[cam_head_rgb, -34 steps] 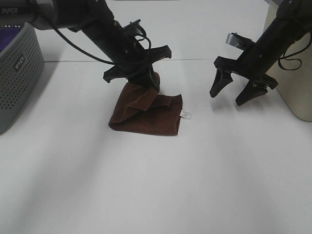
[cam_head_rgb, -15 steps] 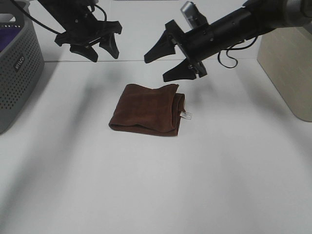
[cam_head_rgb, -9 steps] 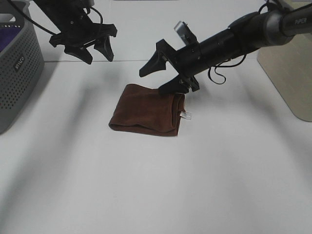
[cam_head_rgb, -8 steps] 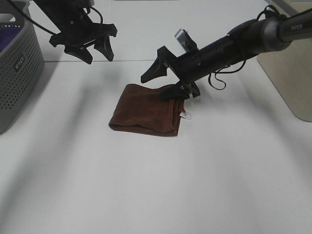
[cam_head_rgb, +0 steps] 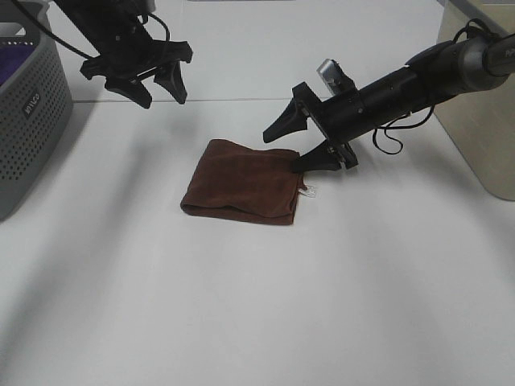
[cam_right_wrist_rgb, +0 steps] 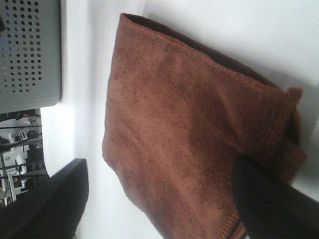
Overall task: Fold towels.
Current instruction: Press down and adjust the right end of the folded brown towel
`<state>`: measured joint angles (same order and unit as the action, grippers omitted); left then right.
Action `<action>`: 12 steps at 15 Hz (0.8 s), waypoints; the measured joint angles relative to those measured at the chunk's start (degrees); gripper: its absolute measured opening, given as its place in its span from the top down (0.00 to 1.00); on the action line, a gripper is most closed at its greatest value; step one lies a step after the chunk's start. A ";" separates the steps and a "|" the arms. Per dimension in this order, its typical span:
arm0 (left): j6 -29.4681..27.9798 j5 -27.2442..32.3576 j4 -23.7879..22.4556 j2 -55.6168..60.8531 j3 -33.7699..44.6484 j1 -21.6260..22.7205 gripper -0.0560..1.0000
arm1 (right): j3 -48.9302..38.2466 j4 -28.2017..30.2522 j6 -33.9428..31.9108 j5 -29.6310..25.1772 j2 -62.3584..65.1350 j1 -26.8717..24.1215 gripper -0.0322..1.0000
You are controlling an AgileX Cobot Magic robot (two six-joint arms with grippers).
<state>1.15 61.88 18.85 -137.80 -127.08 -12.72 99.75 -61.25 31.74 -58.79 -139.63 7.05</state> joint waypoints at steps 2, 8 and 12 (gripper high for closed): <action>0.00 0.06 0.00 0.00 0.00 0.00 0.38 | 0.00 1.89 0.00 -0.69 0.00 -0.29 0.24; 0.86 4.81 -0.17 2.46 0.00 0.00 0.38 | 0.00 22.98 -9.34 -3.67 9.00 -1.55 0.24; 0.86 7.39 -1.89 7.10 0.00 0.00 0.38 | 0.00 31.46 -16.90 -7.22 16.67 -1.55 0.24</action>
<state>2.01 69.27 16.96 -130.69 -127.08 -12.72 99.75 -29.79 14.84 -66.00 -122.96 5.50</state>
